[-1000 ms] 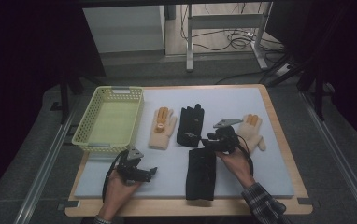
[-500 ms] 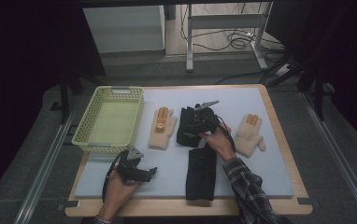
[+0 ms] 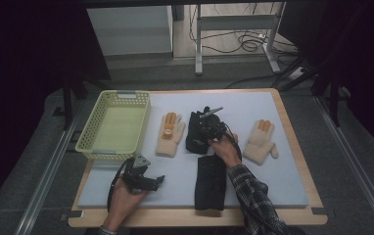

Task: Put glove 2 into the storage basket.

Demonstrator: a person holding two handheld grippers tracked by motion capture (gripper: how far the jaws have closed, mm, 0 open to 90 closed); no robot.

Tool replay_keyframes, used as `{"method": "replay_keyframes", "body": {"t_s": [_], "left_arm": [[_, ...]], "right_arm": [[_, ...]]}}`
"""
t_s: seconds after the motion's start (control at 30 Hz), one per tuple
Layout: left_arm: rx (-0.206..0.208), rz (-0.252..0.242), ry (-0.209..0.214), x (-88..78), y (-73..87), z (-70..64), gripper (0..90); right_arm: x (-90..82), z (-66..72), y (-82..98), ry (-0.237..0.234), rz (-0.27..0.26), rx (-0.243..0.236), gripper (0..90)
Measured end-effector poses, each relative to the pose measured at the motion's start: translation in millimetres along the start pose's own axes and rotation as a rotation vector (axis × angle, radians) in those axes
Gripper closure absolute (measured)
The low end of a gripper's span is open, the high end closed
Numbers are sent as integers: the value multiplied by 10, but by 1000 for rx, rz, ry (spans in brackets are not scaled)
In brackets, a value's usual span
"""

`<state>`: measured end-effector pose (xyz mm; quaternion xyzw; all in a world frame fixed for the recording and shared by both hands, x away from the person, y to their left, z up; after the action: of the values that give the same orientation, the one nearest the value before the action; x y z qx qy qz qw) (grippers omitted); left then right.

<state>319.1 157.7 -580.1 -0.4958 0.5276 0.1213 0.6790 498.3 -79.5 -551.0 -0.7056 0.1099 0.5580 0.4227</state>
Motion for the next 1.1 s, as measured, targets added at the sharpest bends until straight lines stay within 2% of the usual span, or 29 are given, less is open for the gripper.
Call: {"method": "replay_keyframes", "body": {"t_s": [0.13, 0.17, 0.33, 0.43, 0.47, 0.5, 0.53, 0.57, 0.6, 0.67, 0.87, 0.97, 1.1], "left_arm": [[0, 0, 1, 0, 0, 0, 71], [0, 0, 1, 0, 0, 0, 71], [8, 8, -2, -4, 3, 7, 71], [5, 6, -1, -3, 2, 5, 71], [5, 6, -1, -3, 2, 5, 71], [6, 6, -1, -4, 2, 5, 71], [5, 6, -1, -4, 2, 4, 71], [5, 6, -1, -4, 2, 4, 71], [5, 6, -1, -4, 2, 4, 71], [6, 7, -1, -4, 3, 5, 71], [-1, 1, 0, -1, 0, -1, 71], [2, 1, -1, -1, 0, 1, 71], [-2, -2, 0, 1, -1, -1, 71]], "right_arm": [[-56, -31, -8, -11, -28, 30, 875], [-111, -60, -31, -20, -54, 49, 875], [-234, -103, -73, -43, -87, 84, 875], [-397, -102, -87, -45, -111, 83, 875], [-397, -102, -87, -45, -111, 83, 875], [-502, -91, -89, -50, -123, 90, 875], [-502, -91, -89, -50, -123, 90, 875], [-617, -77, -89, -54, -134, 85, 875], [-617, -77, -89, -54, -134, 85, 875], [-747, -47, -85, -69, -156, 82, 875], [-1051, 100, 23, -100, -168, 66, 875], [-1166, 207, 145, -112, -164, 55, 875], [-1335, 387, 419, -146, -151, 52, 875]]}}
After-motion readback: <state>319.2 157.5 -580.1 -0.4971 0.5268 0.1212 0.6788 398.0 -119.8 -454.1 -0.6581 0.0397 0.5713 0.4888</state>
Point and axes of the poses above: each handheld gripper's, and its own axes: x roughly forward along the jaws, y roughly out of its underside, z roughly to its left, the point moved 4 cm from there along x, roughly forward along the jaws, and after that the axes turned 12 degrees about z, right-handed, at the moved point
